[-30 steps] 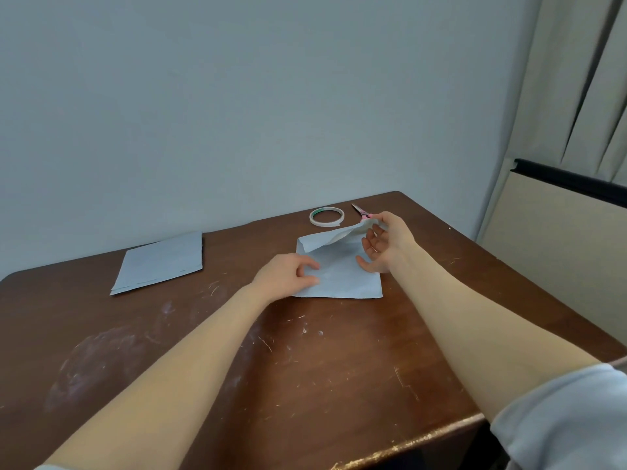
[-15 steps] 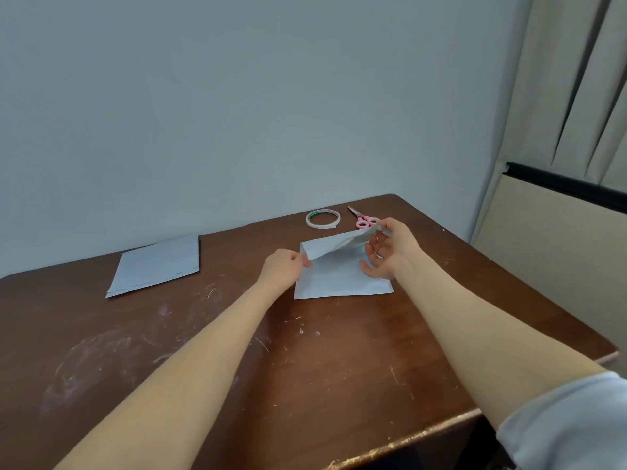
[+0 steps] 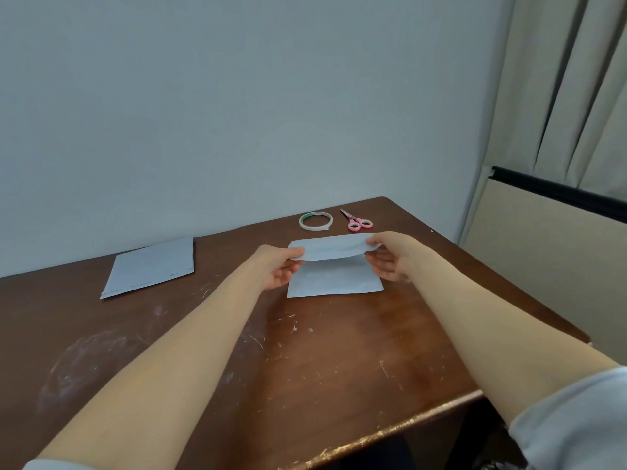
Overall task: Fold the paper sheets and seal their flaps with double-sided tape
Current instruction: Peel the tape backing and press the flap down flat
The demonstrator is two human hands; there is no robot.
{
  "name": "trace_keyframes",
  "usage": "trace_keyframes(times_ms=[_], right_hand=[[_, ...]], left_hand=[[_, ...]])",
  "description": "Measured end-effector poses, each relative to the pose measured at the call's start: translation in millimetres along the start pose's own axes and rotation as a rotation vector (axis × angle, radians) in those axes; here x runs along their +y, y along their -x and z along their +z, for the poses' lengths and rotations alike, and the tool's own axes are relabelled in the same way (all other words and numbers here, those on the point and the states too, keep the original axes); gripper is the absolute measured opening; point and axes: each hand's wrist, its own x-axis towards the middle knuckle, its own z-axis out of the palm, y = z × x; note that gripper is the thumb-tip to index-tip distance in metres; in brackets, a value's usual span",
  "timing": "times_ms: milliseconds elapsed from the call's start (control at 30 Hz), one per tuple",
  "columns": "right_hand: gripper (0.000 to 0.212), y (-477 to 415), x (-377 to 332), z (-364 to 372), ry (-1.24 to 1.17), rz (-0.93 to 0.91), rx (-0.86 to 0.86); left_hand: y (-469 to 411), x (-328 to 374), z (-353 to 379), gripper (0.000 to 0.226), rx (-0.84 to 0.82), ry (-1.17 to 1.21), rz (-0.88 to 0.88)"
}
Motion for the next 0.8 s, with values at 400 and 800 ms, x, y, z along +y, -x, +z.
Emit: trace_keyframes(times_ms=[400,800], right_hand=[[0.022,-4.6,5.9,-0.4,0.193,-0.088,0.158],[0.028,-4.0,17.4,-3.5,0.338,-0.099,0.201]], left_hand=[[0.7,-5.0,-2.8,0.038,0.027,0.07,0.057],[-1.7,-18.2,-4.3,0.032,0.042,-0.078,0.071]])
